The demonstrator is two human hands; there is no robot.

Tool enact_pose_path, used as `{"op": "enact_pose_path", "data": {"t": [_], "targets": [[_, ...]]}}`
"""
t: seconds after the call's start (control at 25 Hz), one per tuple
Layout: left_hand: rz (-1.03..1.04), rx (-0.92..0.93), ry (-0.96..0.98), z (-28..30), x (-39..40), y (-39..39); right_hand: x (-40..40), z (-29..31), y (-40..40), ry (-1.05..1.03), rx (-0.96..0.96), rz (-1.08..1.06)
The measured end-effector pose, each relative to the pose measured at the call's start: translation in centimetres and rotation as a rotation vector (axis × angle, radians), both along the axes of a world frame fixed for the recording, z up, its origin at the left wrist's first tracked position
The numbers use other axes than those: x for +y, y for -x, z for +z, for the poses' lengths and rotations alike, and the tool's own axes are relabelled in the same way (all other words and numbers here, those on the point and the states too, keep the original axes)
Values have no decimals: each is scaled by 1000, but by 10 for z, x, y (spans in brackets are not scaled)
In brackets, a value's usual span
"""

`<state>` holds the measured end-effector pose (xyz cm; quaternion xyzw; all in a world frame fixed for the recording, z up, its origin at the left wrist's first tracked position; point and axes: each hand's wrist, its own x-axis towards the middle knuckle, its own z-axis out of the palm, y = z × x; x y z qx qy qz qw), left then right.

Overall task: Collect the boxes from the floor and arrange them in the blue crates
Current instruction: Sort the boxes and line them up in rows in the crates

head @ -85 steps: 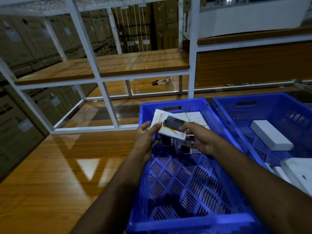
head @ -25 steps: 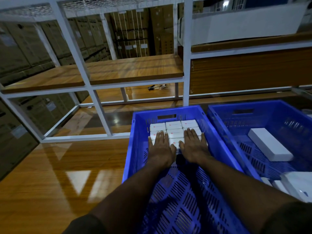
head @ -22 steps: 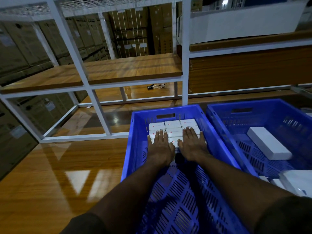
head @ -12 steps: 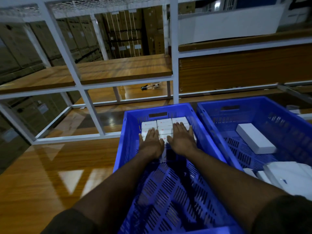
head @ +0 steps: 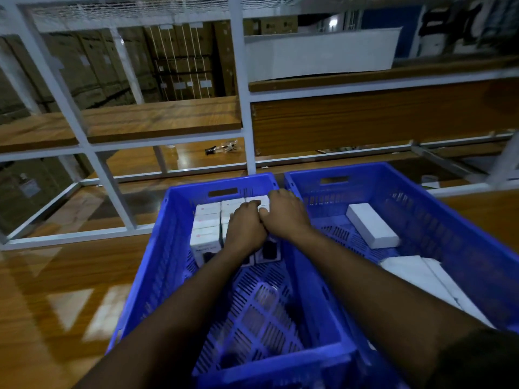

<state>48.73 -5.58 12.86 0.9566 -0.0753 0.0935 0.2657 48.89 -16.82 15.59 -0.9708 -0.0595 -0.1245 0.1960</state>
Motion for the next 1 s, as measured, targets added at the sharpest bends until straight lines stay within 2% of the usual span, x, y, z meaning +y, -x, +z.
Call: {"op": "enact_pose_path", "data": {"t": [0.08,0.36,0.56,0.8,0.88,1.0], "targets": [[-13,-7,78,8,-22,9,-21,3,7,-30,12,-18],[-159,-50,173,29,-98,48,-105,7,45,-133,-16,-141],[-327,55,203,22,-132,81,-149,5,86,-209,0,-200],[-431,-18,-178,2,-142,91,-189,-29,132,-328,132,-292],[-437,-46,-235,3,-143,93,-196,-29,133,-392,148,-309],[-439,-62,-294,5,-144,98,-208,-30,125,-365,152,-277]]}}
